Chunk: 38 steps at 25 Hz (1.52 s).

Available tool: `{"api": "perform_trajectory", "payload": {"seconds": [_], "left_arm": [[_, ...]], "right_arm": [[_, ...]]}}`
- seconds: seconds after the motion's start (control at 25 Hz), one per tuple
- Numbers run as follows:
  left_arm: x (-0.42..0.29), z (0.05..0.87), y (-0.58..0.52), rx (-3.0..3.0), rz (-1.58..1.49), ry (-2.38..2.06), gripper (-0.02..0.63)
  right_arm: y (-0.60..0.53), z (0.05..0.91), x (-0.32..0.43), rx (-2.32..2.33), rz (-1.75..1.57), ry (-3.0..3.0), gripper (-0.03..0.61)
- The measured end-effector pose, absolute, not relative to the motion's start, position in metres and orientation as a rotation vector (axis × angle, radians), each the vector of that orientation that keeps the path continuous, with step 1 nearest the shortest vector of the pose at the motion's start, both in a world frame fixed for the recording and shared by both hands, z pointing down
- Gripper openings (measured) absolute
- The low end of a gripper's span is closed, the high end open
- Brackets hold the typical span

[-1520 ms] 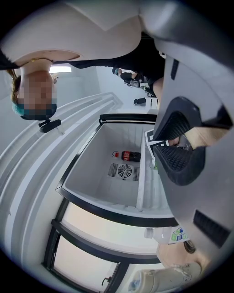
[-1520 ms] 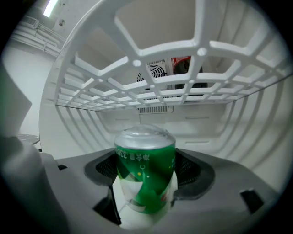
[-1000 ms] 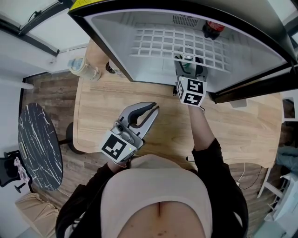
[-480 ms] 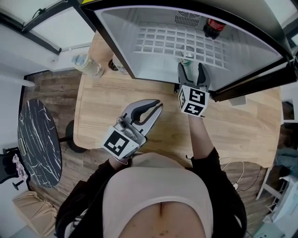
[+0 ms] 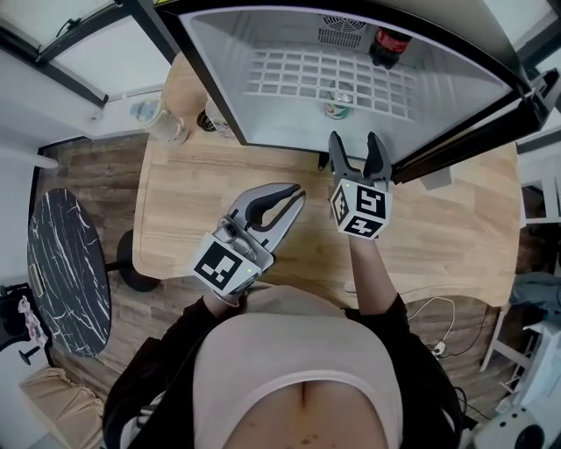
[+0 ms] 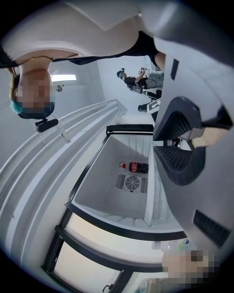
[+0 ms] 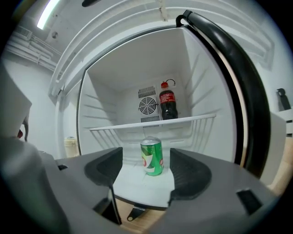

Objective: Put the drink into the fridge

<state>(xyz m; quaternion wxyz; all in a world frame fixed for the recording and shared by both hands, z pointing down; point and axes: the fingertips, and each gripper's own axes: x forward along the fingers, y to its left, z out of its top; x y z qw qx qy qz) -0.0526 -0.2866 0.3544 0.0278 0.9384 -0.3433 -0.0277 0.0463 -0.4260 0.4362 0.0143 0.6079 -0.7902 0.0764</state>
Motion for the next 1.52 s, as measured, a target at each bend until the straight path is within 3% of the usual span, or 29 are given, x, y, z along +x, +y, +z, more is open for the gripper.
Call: {"api": "perform_trajectory", "payload": {"seconds": [0.28, 0.44, 1.08, 1.52], "left_arm": [[-0.046, 0.347, -0.27, 2.904, -0.116, -1.056, 0.04], [-0.038, 0.342, -0.257, 2.909, -0.156, -1.048, 0.04], [-0.011, 0.331, -0.198, 2.933, -0.193, -1.088, 0.04], [0.009, 0.323, -0.149, 2.977, -0.177, -1.1, 0.04]], "right_arm": [[-0.388, 0.414, 0.05, 1.876, 0.189, -2.49, 0.309], [-0.369, 0.401, 0.055, 1.879, 0.137, -2.506, 0.243], [-0.286, 0.367, 0.087, 1.922, 0.065, -2.517, 0.082], [-0.22, 0.359, 0.099, 1.881, 0.074, -2.576, 0.044]]}}
